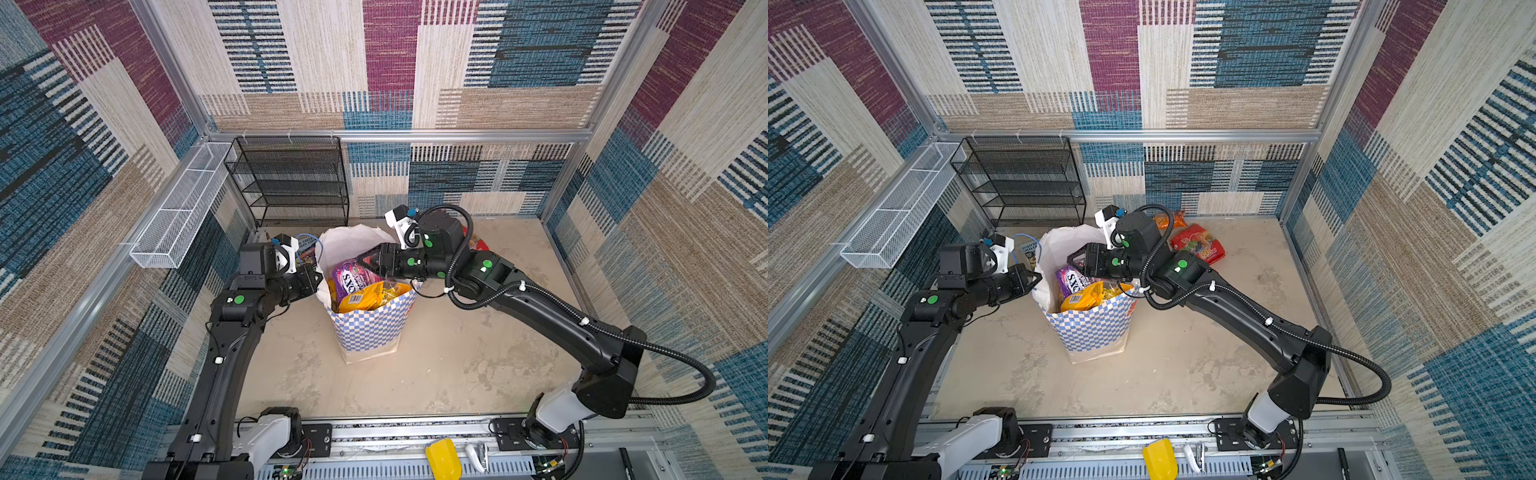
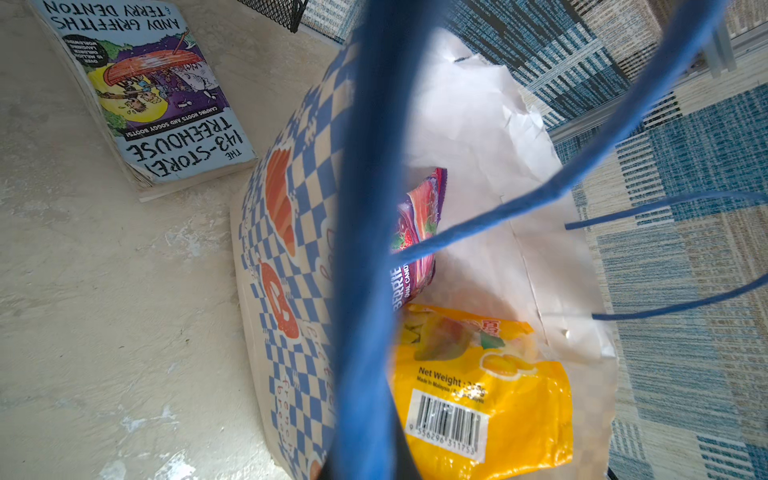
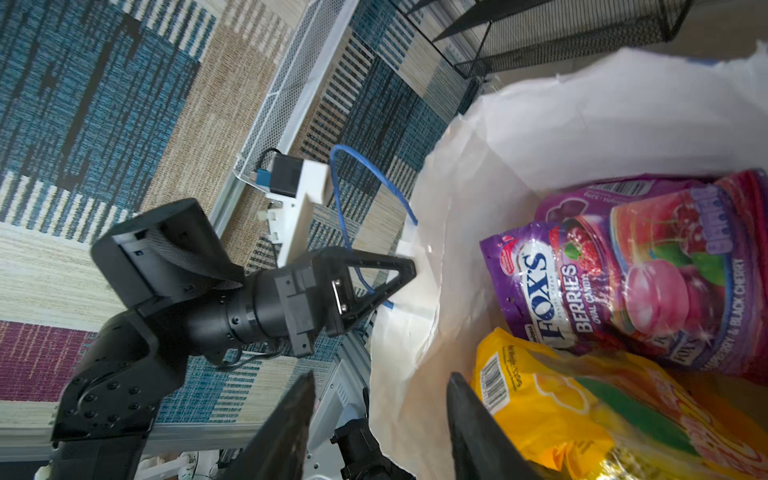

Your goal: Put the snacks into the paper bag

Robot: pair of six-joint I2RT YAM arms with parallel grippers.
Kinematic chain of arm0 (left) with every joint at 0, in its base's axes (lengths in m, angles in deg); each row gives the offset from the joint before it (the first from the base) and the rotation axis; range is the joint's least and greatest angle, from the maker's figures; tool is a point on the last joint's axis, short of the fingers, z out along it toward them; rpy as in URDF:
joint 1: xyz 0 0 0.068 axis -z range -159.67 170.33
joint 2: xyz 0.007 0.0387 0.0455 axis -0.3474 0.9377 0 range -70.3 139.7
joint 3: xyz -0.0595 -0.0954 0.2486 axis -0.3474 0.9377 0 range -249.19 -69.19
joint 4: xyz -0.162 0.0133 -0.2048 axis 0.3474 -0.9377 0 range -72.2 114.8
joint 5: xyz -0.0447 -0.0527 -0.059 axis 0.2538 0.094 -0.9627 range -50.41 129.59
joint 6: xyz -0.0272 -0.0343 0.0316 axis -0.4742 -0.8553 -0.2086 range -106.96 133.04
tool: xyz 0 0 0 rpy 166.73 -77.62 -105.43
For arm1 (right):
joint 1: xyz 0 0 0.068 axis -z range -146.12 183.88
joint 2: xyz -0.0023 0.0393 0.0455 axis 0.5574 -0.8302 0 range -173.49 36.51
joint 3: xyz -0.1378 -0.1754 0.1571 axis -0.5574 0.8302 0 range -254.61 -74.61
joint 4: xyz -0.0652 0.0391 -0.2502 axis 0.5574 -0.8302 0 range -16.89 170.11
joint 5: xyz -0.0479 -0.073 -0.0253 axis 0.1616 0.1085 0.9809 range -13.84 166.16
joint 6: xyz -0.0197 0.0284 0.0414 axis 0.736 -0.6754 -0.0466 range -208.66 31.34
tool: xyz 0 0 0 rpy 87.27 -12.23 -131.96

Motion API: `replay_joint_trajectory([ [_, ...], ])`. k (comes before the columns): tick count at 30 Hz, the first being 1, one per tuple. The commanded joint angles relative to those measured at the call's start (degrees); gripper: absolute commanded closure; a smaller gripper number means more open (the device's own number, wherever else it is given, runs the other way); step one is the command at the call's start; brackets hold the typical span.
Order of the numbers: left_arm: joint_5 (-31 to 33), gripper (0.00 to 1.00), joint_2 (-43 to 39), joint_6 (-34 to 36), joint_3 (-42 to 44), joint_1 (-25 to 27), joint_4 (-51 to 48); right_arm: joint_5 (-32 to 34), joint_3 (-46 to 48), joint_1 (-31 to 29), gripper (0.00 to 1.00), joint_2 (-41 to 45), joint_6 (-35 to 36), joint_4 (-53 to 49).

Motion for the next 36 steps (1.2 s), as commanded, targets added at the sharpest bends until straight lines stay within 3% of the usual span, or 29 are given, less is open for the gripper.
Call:
replay_joint_trajectory([
  [1, -0.9, 1.0, -0.2, -0.1, -0.2, 0.0, 3.4, 4.0, -4.5, -0.1, 0.34, 0.5, 5.4, -2.6],
  [5, -0.9, 1.0, -0.2, -0.1, -0.2, 0.0, 3.4, 15.2, -12.5, 0.0, 0.1, 0.6, 13.0, -11.9],
  [8, -0.9, 1.0, -0.4, -0.1, -0.2, 0.0, 3.3, 26.8, -14.3, 0.8, 0.02, 2.4, 16.5, -17.8],
  [11, -1.0, 0.98, -0.6, -0.2, -0.2, 0.0, 3.2, 33.0, -11.2, 3.8, 0.0, 5.6, 17.7, -20.2],
  [14, -1.0, 0.93, -1.0, -0.2, -0.3, 0.0, 3.3, 32.1, -4.6, 8.9, 0.0, 9.0, 16.7, -18.9],
  [19, -0.3, 0.84, -2.0, -0.2, -0.1, 0.0, 3.4, 22.3, 3.7, 12.7, 0.0, 9.9, 16.3, -12.8],
  [24, -0.3, 0.73, -2.0, 0.0, -0.3, 0.0, 3.2, 16.9, 7.0, 13.1, 0.12, 6.8, 16.1, -7.9],
  [29, 1.2, 0.55, -3.5, 0.4, -0.3, 0.0, 3.2, 9.9, 6.6, 13.1, 0.55, 5.7, 15.8, -3.6],
  [32, 3.6, 0.48, -5.0, 0.5, -0.2, 0.0, 3.1, 8.5, 6.1, 13.1, 0.71, 5.2, 15.9, -3.0],
  [36, 6.3, 0.47, -7.2, 0.4, 0.1, -0.2, 3.3, 5.9, 6.1, 13.1, 0.87, 5.0, 15.4, -2.1],
])
